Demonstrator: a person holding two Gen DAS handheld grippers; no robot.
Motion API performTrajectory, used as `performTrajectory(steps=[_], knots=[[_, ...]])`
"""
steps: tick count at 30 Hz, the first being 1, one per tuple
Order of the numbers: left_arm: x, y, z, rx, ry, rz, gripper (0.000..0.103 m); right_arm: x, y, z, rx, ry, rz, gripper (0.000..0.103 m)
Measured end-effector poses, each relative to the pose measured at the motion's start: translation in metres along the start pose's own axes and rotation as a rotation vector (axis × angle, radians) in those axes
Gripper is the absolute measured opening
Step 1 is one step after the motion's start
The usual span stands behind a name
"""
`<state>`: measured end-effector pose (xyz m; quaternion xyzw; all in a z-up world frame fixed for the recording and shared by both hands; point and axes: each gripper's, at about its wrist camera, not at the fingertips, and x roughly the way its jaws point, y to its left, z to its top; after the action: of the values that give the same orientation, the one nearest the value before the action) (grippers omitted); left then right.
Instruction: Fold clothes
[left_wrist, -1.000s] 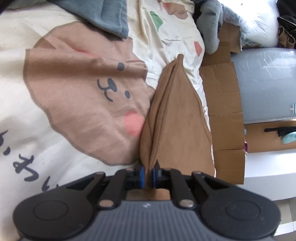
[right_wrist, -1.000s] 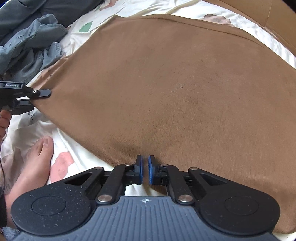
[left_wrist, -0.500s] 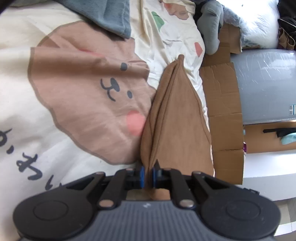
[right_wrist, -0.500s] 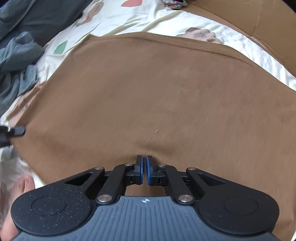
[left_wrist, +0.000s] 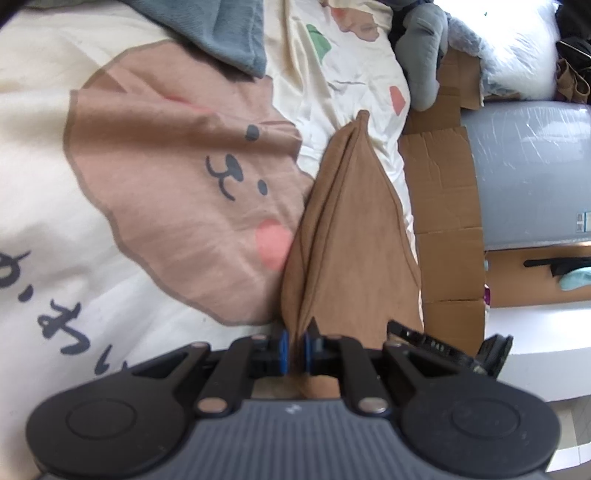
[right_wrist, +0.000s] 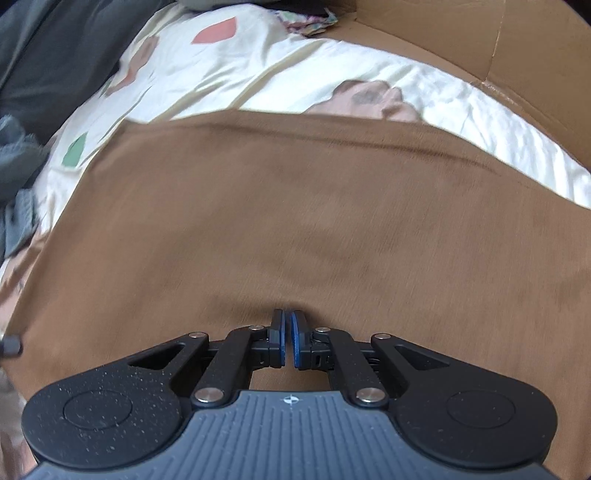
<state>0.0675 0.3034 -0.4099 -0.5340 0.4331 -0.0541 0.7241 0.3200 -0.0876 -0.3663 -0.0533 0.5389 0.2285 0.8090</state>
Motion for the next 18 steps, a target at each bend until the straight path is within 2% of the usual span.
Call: performTrajectory(steps=[18], knots=[[-0.003,0.003,0.001,-0.006,-0.001,-0.001,0.009,0.036,-0.011,0.059,0.033,-0.093,-0.055,0.009]])
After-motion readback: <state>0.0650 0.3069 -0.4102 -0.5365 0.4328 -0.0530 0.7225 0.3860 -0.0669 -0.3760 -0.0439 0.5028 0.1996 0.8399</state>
